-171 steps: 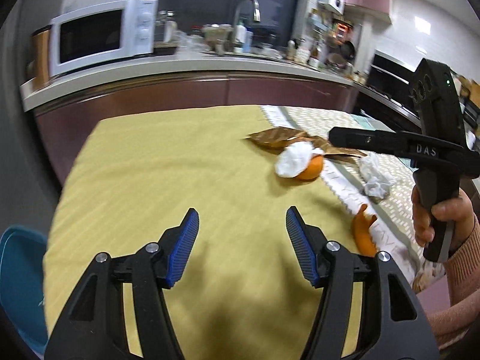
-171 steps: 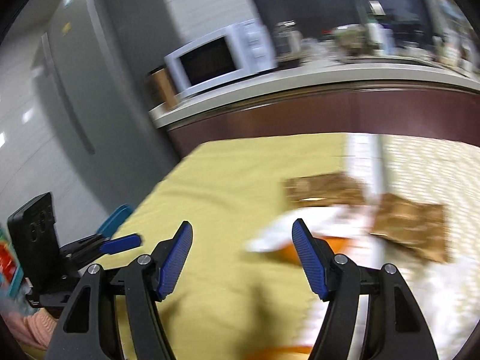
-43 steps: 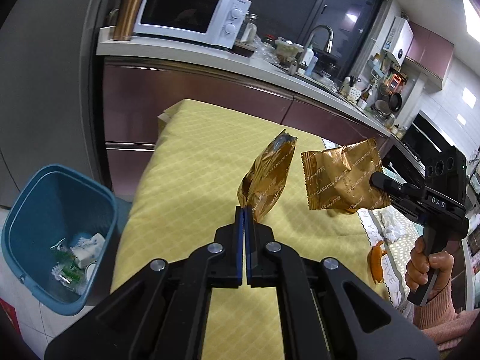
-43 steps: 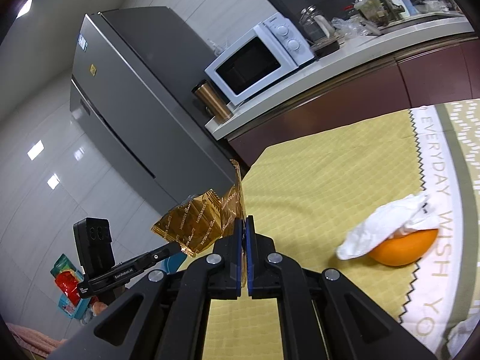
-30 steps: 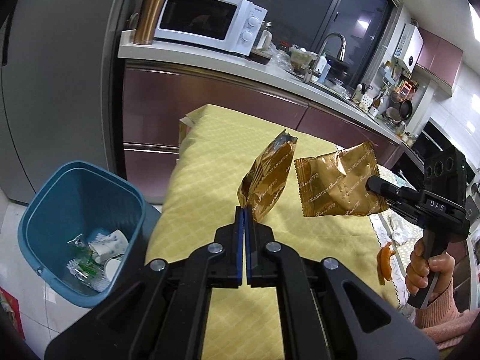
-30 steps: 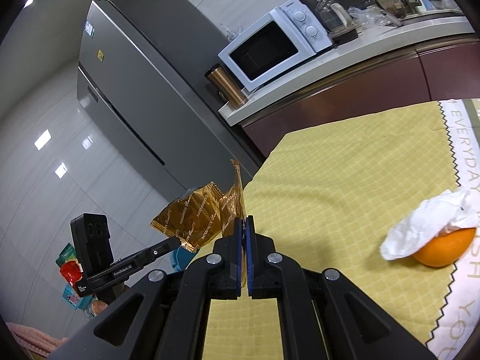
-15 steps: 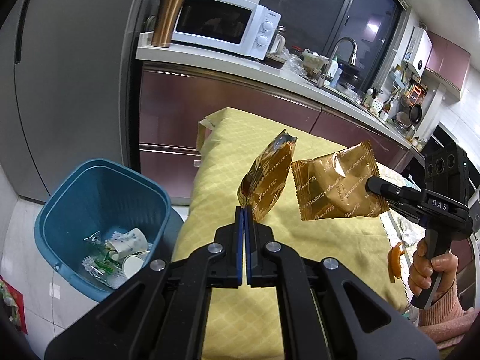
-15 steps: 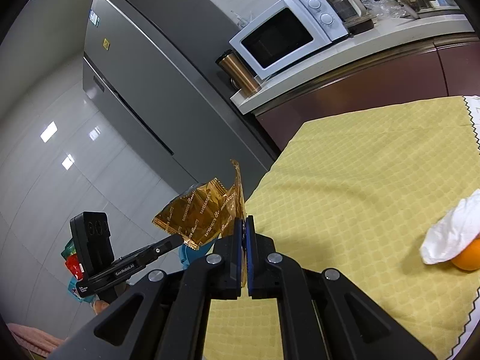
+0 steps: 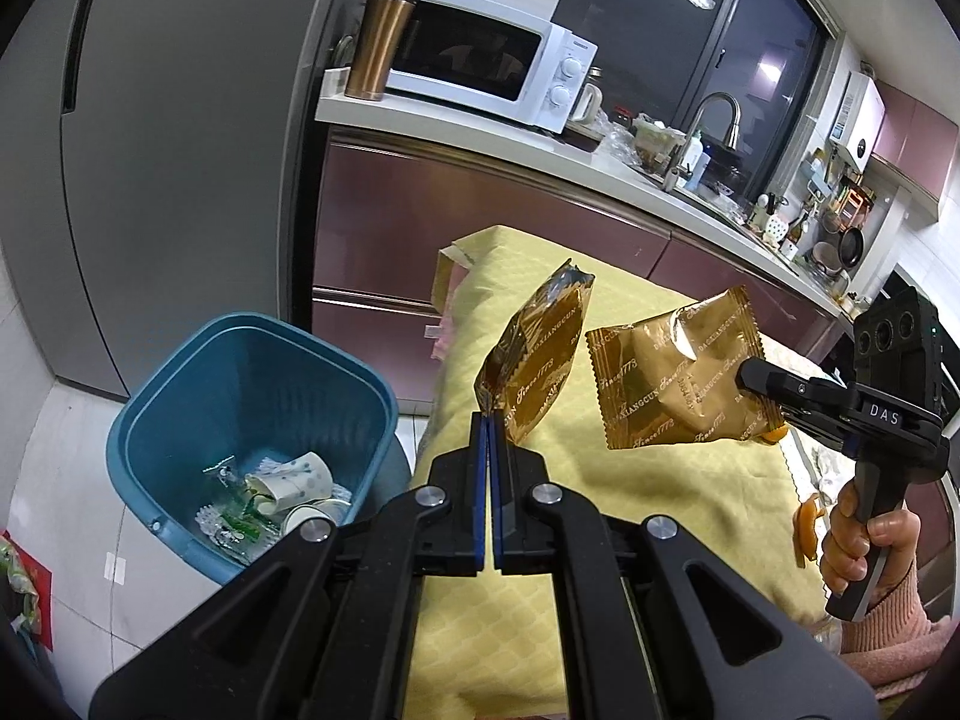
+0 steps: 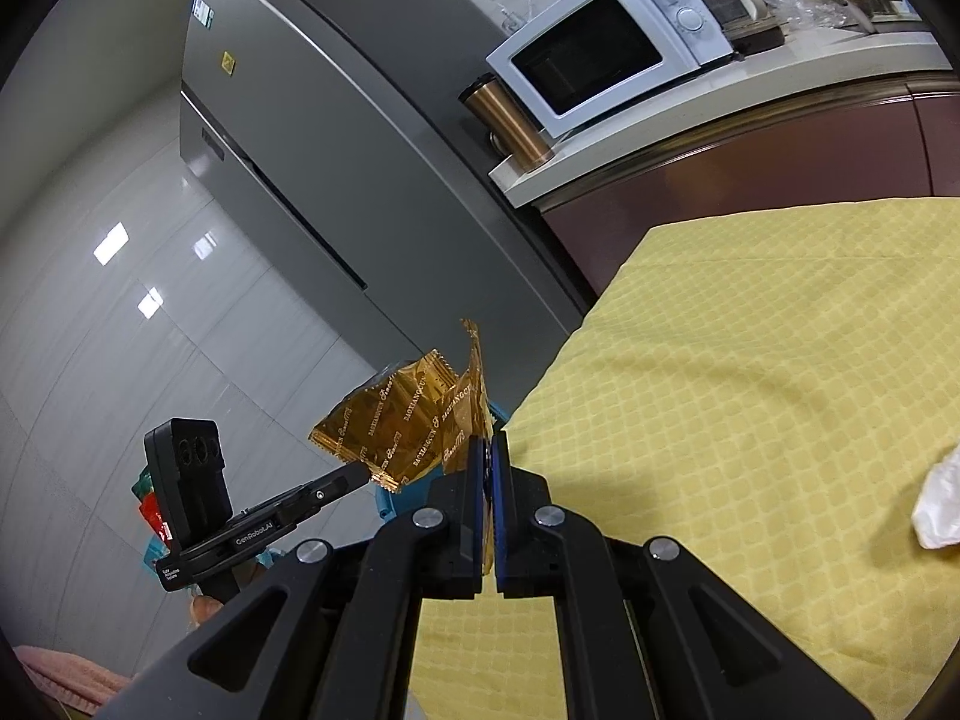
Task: Collect trash
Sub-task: 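Carry both gold wrappers over to the blue bin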
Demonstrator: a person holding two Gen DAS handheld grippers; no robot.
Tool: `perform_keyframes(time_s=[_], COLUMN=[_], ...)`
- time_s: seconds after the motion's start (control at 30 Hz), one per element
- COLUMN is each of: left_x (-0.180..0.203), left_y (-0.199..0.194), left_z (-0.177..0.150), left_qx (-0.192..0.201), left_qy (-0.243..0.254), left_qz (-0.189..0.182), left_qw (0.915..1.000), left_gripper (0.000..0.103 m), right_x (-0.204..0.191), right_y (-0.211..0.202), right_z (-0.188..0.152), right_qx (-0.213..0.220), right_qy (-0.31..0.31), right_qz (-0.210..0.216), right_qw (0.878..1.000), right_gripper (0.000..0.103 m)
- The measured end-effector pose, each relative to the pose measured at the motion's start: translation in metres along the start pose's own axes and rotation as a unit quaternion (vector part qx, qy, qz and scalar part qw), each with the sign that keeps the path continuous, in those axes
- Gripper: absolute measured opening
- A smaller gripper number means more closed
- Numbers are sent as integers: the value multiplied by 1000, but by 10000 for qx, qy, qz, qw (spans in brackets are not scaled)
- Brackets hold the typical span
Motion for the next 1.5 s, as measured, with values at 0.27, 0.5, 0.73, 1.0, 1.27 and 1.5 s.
perform_keyframes(time_s=[0.27,0.5,0.73,1.0,1.27,1.5], left_x=[-12,-25,-36,-47,-54,-64], left_y=[-7,-11,-15,-20,-23,-25], left_z=[2,5,8,10,10,14], left_qx=[92,164,220,281,317,372], left_qy=[-102,-212,-317,-391,-458,-541], left_qz=[103,222,318,423,491,606], left_qw=[9999,9994,9987,9979,9972,9960], left_gripper=[1,1,1,1,1,1], right_x=[-5,-11,-20,-26,-31,-36], right_y=[13,26,41,56,70,82], right_z=[4,8,12,14,18,22], right_qx=[-87,-168,-261,-378,-494,-590], right_qy=[-48,-90,-175,-219,-285,-351], right_qz=[108,233,357,465,537,581], right_qw=[9999,9995,9989,9980,9969,9960], right_gripper=[2,2,2,2,2,2])
Point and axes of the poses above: each gripper's, at about its wrist camera, not at the fingertips, and y roughly the way its jaws point, x to its right, z to its top, the point moved 1 cm from there along y, roughly the way its jaws point, and after that the axes turned 13 degrees about -y, right-handed, at the moved point
